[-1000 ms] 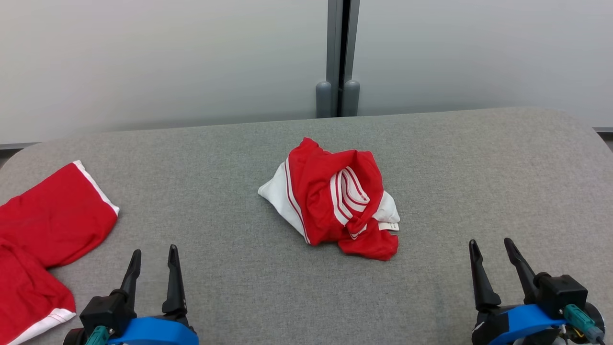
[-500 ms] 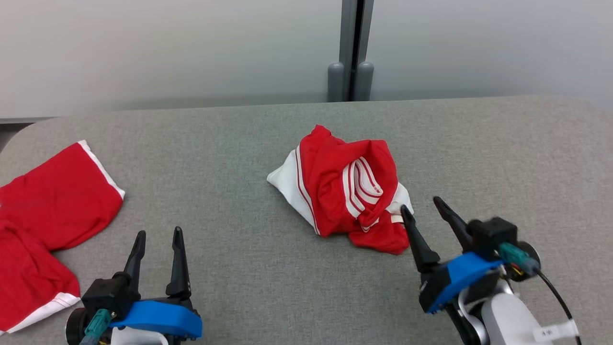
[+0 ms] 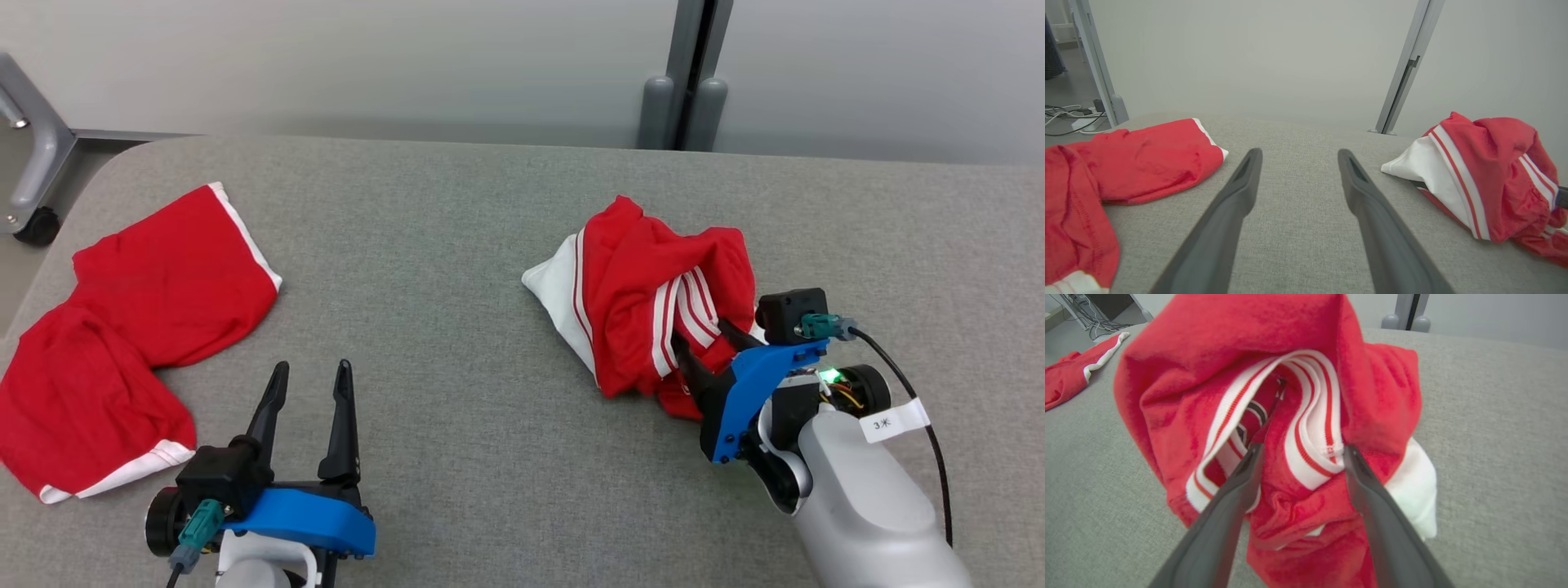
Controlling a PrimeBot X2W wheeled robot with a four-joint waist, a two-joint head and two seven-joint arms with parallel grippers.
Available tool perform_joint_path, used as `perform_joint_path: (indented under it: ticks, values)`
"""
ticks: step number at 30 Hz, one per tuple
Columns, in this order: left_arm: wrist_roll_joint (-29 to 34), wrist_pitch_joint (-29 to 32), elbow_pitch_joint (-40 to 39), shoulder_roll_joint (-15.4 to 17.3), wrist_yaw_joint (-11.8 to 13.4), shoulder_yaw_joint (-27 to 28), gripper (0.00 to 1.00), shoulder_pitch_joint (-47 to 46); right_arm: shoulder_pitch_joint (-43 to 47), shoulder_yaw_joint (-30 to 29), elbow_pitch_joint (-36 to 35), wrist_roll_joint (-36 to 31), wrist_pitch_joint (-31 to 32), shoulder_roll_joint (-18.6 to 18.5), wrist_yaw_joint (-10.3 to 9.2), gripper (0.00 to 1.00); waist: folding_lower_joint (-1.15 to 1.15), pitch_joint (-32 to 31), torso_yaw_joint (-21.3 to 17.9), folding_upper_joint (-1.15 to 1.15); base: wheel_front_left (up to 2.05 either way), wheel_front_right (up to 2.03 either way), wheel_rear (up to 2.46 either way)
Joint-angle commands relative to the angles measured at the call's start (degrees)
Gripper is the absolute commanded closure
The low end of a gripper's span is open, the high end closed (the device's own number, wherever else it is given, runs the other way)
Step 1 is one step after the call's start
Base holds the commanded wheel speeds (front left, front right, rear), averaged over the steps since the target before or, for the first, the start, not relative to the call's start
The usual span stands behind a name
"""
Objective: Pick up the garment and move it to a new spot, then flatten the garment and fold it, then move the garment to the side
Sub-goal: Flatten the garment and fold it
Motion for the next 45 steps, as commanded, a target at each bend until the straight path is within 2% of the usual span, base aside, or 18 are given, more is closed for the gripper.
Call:
perform_joint_path:
  ticks: [1,4,5,6,11,15,20,27,32,40,45]
  values:
    - [0.08,-0.27,-0.05,0.06,-0.27,0.09,0.00,-0.25,-2.08,0.06,2.69,0.31,-0.65,-0.21,0.02,0.00,-0.01,0.29,0.73,0.00,0.00,0.00,0.00]
    - [0.33,-0.27,-0.22,-0.02,-0.43,0.28,0.00,0.05,-3.82,1.12,6.37,1.03,-1.63,-0.19,0.02,0.00,-0.01,0.24,1.24,0.00,0.00,0.00,0.00]
    - [0.40,-0.27,-0.23,-0.04,-0.43,0.39,0.00,0.17,-4.27,1.46,7.51,1.34,-1.78,-0.19,0.02,0.35,-0.01,0.16,1.32,0.00,0.00,0.00,0.00]
    - [0.45,-0.27,-0.20,-0.08,-0.47,0.49,0.00,0.31,-4.61,2.01,8.36,1.33,-2.19,-0.19,0.02,0.99,-0.01,0.01,1.39,0.00,0.00,0.00,0.00]
    - [0.35,-0.27,0.11,-0.19,-0.49,1.01,0.00,1.20,-5.31,2.94,9.90,1.72,-6.10,-0.19,0.02,1.00,-0.01,-1.42,1.06,0.00,0.00,0.00,0.00]
    - [0.16,-0.27,-0.31,-0.28,-0.46,1.58,0.00,2.12,-5.88,3.94,6.99,1.77,-9.08,-0.21,0.02,1.00,-0.01,-2.87,-0.16,0.00,0.00,0.00,0.00]
    - [0.35,-0.27,-0.94,-0.30,-0.04,2.79,0.00,3.32,-7.15,4.54,-2.13,0.44,-9.62,-1.49,0.01,1.00,-0.01,-4.27,-2.03,0.00,0.00,0.00,0.00]
    - [0.42,-0.27,-2.08,-0.43,0.02,3.17,0.00,3.21,-9.47,6.13,-20.66,-1.77,-3.11,-5.20,0.02,1.00,-0.01,-3.88,-3.07,0.00,0.00,0.00,0.00]
    - [0.12,-0.25,-2.89,-0.55,-0.09,3.16,0.00,1.95,-16.54,10.31,-28.49,-3.34,0.74,-6.69,0.01,1.00,-0.01,-2.46,-2.77,0.00,0.00,0.00,0.00]
    - [-0.01,-0.23,-3.33,-0.74,-0.24,3.58,0.00,1.17,-30.55,18.96,-29.37,-2.02,-0.09,-5.41,0.01,1.00,-0.01,-1.43,-2.27,0.00,0.00,0.00,0.00]
    - [0.18,-0.23,-3.71,-0.80,-0.15,4.07,0.00,1.95,-33.57,18.53,-30.10,-1.21,-0.90,-6.16,0.01,1.00,-0.01,-1.28,-2.44,0.00,0.00,0.00,0.00]
